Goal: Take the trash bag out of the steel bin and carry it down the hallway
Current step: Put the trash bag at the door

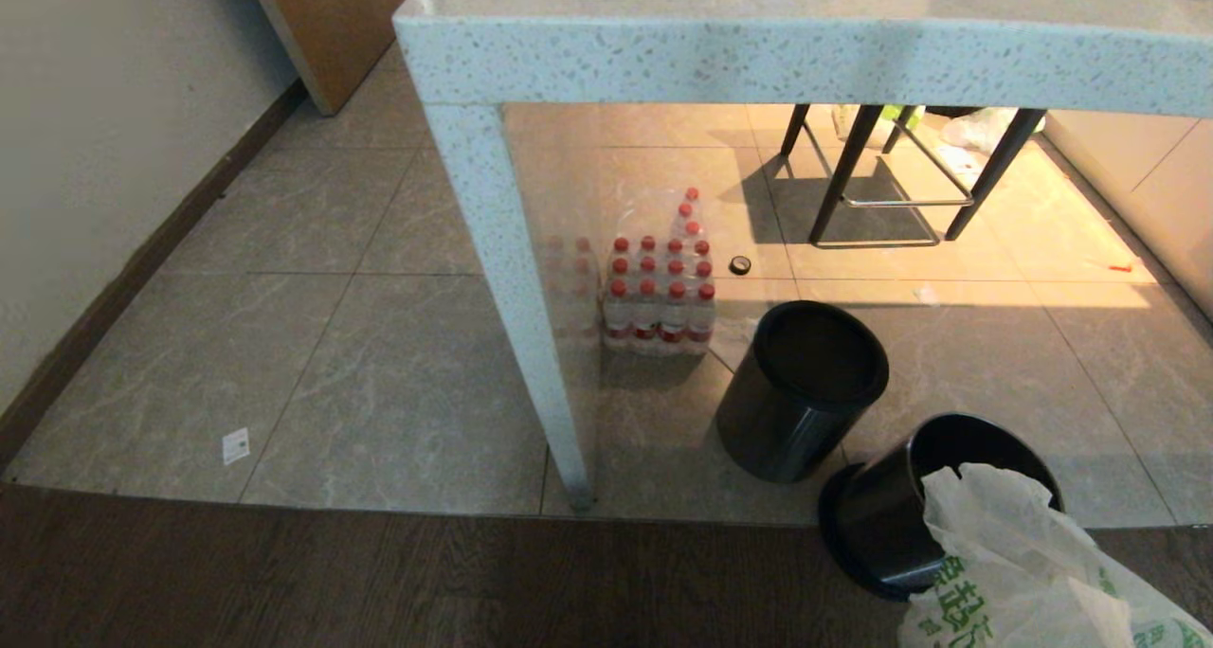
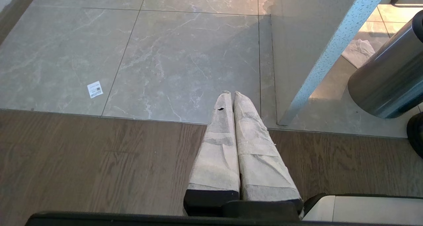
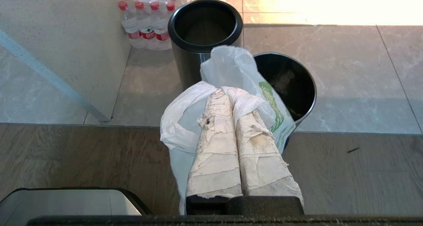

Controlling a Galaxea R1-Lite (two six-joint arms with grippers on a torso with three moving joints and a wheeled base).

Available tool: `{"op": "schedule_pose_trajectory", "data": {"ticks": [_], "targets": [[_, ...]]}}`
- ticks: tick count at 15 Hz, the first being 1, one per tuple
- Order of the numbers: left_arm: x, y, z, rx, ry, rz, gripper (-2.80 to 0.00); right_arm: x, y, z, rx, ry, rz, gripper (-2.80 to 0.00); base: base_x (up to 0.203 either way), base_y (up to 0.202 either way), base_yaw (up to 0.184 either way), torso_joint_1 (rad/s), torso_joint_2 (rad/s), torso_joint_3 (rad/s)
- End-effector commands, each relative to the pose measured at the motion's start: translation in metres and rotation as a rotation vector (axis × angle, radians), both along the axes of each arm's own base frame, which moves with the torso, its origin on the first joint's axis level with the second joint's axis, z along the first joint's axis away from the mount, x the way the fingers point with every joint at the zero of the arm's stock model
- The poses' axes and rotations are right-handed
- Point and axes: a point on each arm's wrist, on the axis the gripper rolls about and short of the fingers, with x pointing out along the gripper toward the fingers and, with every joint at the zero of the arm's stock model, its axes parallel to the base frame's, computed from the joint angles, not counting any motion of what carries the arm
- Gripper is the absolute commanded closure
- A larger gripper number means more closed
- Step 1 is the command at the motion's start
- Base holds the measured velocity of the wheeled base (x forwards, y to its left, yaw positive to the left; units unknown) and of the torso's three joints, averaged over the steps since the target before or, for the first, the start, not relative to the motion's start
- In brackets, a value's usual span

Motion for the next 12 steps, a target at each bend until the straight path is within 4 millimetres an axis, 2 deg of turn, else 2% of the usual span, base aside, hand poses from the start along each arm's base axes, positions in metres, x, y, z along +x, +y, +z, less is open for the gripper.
{"op": "schedule_pose_trajectory", "data": {"ticks": [1,12], "targets": [[0.0001,0.0000,-0.0004,0.000,0.001,0.001,0.00,0.0000,0.0000,0.0000,-0.001,0.000,0.001,0.00,0.000,0.000,0.000,0.000,0.00,0.000],[0.0001,0.0000,-0.0004,0.000,0.001,0.000,0.00,0.0000,0.0000,0.0000,-0.001,0.000,0.001,0.00,0.000,0.000,0.000,0.000,0.00,0.000]]}}
